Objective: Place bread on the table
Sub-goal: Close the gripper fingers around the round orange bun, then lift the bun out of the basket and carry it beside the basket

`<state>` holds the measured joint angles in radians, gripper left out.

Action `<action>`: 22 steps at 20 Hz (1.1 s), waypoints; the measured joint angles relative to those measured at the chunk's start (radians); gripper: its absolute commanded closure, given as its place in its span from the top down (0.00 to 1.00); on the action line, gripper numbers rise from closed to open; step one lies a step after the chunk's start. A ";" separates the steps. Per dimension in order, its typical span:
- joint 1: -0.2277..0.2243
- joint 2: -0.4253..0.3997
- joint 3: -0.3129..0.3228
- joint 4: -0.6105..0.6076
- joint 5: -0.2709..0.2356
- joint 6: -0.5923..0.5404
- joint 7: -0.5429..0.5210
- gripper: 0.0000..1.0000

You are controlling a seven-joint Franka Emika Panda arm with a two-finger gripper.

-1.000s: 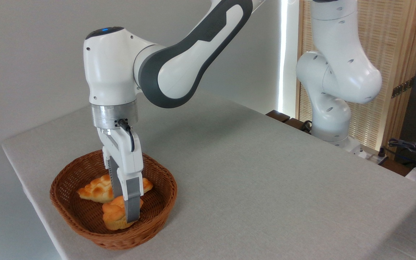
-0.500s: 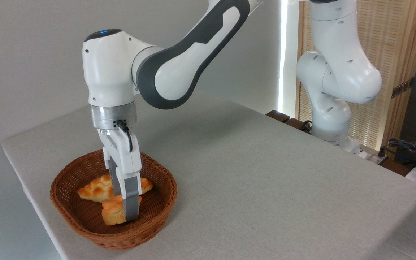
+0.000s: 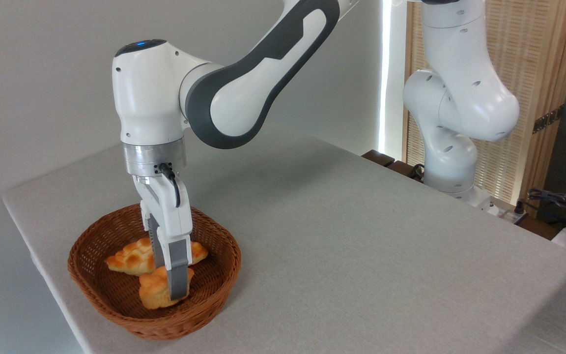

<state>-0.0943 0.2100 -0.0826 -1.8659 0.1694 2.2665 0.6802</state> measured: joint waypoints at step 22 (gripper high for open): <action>0.001 -0.085 0.002 0.094 0.000 -0.144 0.000 0.35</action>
<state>-0.0932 0.1253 -0.0808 -1.7718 0.1694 2.1221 0.6801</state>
